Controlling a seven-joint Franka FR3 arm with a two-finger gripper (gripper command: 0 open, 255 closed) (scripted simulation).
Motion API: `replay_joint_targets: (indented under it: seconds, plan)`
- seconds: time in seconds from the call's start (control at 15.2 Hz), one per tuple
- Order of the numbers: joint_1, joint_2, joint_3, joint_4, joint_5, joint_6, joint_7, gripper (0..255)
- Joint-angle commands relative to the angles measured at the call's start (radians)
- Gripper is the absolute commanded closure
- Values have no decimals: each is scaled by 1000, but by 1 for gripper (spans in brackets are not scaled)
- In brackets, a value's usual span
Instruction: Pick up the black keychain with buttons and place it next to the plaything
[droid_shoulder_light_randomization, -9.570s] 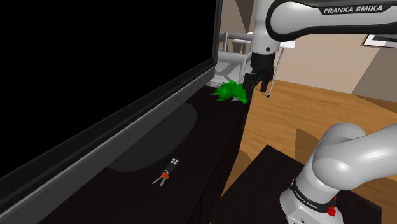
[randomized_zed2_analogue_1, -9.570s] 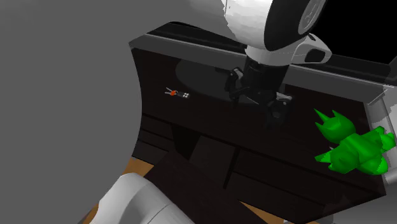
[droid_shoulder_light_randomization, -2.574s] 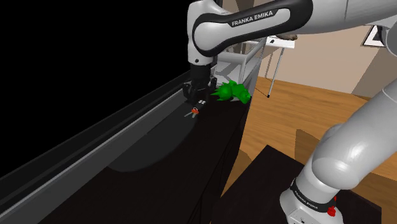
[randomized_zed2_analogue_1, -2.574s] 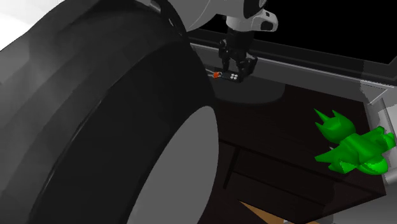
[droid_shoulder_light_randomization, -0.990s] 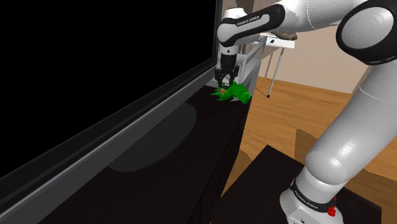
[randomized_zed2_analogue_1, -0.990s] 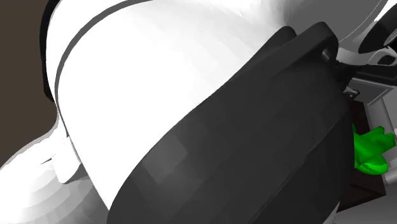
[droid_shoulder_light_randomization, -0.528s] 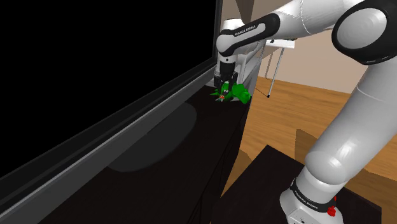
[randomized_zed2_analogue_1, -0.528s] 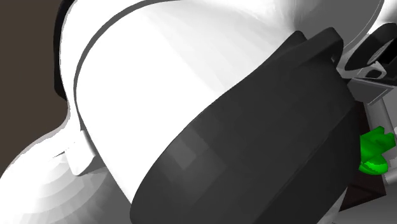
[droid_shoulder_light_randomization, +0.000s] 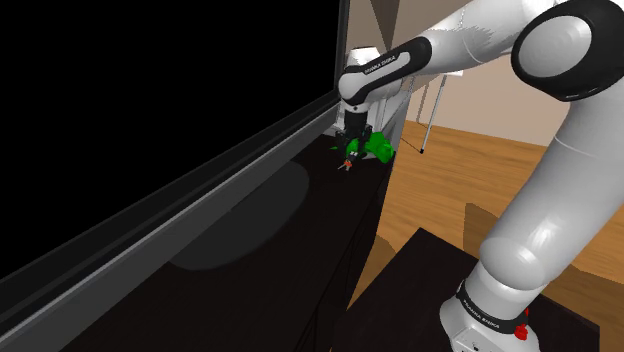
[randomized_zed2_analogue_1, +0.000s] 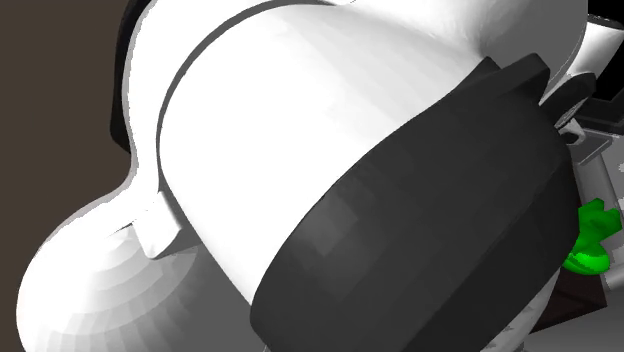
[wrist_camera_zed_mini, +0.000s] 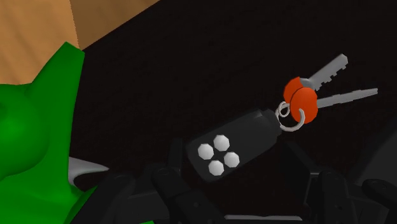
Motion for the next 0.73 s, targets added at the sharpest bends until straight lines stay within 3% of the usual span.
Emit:
replay_joint_targets:
  seconds: [0.0,0.66]
  plan:
    - [0,9,0,-16,0,25,0,255]
    - [0,69,0,-73,1,143,0,255]
